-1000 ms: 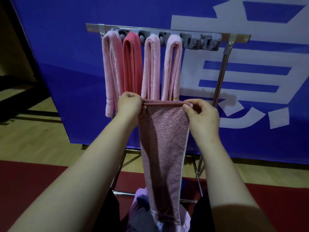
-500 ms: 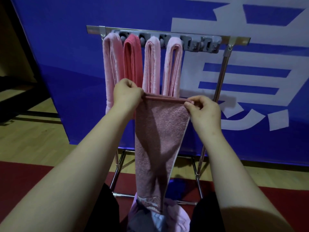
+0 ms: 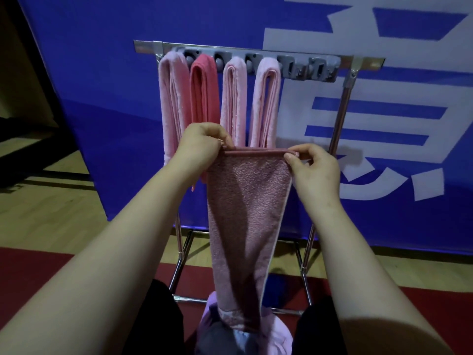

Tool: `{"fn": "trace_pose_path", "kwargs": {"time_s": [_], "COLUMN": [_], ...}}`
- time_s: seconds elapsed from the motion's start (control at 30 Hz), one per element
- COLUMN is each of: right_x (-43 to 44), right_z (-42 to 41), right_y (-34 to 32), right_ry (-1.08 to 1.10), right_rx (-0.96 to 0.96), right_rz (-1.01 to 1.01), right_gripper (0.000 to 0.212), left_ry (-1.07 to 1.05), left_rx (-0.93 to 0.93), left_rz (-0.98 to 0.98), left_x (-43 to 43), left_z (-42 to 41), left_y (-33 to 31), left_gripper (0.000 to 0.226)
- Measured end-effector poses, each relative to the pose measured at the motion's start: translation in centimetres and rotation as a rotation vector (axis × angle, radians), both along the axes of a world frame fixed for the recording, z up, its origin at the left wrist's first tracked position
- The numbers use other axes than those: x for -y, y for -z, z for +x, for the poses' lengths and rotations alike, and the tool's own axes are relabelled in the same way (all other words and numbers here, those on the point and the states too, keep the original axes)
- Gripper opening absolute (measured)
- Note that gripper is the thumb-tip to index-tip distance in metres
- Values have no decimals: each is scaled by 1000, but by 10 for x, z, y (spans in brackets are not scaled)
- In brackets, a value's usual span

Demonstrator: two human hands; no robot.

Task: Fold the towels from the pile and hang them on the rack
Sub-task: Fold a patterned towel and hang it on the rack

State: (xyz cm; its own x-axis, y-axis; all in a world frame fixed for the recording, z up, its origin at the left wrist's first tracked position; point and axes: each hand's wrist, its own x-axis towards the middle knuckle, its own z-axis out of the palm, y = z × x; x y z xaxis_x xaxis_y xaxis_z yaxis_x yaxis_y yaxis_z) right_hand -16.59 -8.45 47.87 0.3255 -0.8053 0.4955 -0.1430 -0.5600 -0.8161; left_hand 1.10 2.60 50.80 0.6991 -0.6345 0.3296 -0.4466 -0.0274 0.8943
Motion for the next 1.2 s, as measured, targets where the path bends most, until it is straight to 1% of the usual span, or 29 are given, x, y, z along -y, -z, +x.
{"fn": "trace_pose_path", "kwargs": {"time_s": [0.1,0.17,0.27,0.33,0.4,0.47,0.53,0.6,0.67,0.73,0.8,0.87,0.97,1.07,1.2], "right_x": [5,8,13,16,17,16,14,13,13,13,12,11,7,0,-8], "right_z": [-4,-6,-8,-10,-10,-10,-9,-9,-8,-7,-6,-4,-1,1,3], "right_y": [-2,-3,-1,0,1,1,-1,-3,-5,-6,-4,-2,3,9,12], "right_ry": [6,17,62,84,92,93,79,68,68,71,75,70,61,83,38], "right_rx": [26,9,22,54,60,49,51,46,40,47,58,67,54,31,42], "right_rz": [37,36,42,72,85,84,109,132,142,151,161,171,169,136,124], "right_gripper": [12,13,12,11,9,5,4,4,5,5,6,7,8,7,5], "left_ry": [104,170,235,260,258,228,204,161,155,183,211,241,273,266,155], "left_rx": [127,202,288,316,343,312,208,148,140,199,334,435,472,524,512], "left_rz": [179,279,371,371,347,269,151,57,-22,-50,5,106,233,328,302], "left_x": [-5,-9,-16,-19,-21,-19,-16,-12,-8,-5,-3,-2,-1,2,8], "left_z": [2,5,7,6,2,0,-4,-10,-15,-18,-19,-20,-22,-26,-34], "left_y": [2,4,7,10,14,17,18,18,18,16,13,13,12,12,14], "left_gripper": [30,22,24,29,39,43,41,39,31,20,13,25,40,42,38]}}
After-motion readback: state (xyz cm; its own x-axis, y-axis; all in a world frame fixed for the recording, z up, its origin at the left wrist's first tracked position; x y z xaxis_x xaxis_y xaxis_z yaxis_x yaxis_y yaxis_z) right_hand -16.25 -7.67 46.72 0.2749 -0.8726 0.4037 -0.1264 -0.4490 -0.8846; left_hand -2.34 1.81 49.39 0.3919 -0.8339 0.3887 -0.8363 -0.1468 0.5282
